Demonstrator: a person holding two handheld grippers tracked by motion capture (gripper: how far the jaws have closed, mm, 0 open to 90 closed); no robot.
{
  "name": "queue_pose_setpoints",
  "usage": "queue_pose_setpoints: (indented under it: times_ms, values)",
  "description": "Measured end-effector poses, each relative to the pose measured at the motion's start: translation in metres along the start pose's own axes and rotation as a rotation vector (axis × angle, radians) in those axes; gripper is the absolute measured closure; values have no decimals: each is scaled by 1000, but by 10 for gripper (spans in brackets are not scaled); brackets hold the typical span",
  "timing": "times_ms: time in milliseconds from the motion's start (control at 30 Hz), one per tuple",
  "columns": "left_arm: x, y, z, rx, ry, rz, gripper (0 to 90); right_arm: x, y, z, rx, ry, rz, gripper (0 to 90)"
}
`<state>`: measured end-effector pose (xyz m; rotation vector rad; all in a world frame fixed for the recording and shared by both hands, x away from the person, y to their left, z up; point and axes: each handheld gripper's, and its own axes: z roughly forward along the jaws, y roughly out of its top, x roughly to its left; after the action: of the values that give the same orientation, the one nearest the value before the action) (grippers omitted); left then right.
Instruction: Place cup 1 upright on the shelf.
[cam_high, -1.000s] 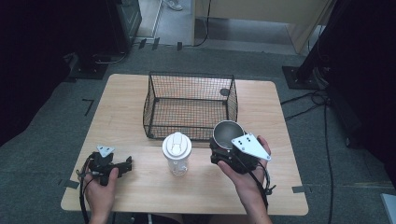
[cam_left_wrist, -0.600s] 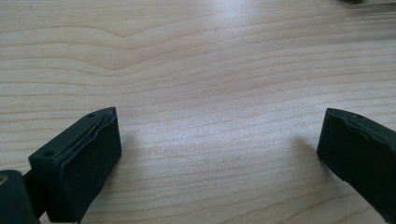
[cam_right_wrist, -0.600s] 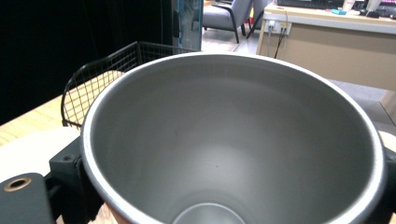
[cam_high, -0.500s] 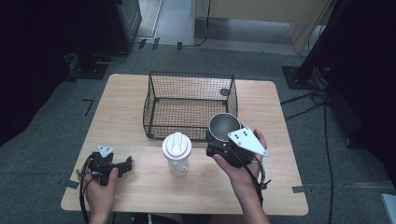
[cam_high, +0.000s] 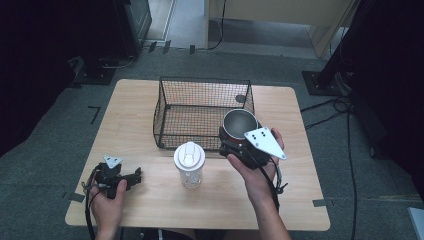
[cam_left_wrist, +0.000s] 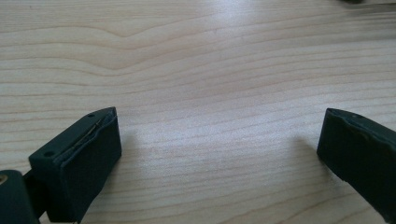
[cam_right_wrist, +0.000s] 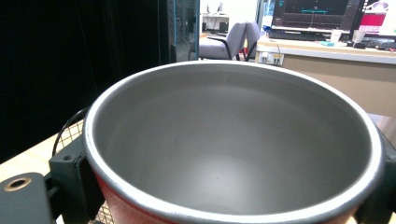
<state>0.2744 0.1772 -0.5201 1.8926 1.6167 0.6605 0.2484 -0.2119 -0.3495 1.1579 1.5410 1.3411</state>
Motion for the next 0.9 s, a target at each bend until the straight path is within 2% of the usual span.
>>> queue_pose_setpoints:
  times_ms: [500,667,900]
  values:
    - [0,0,0,0,0,0,4,4,3,31,-65,7,-5,73]
    - [0,0,0,1,0,0,4,2,3,45,-93,24,-7,73]
    - [0,0,0,0,0,0,4,-3,0,60,-84,34,20,73]
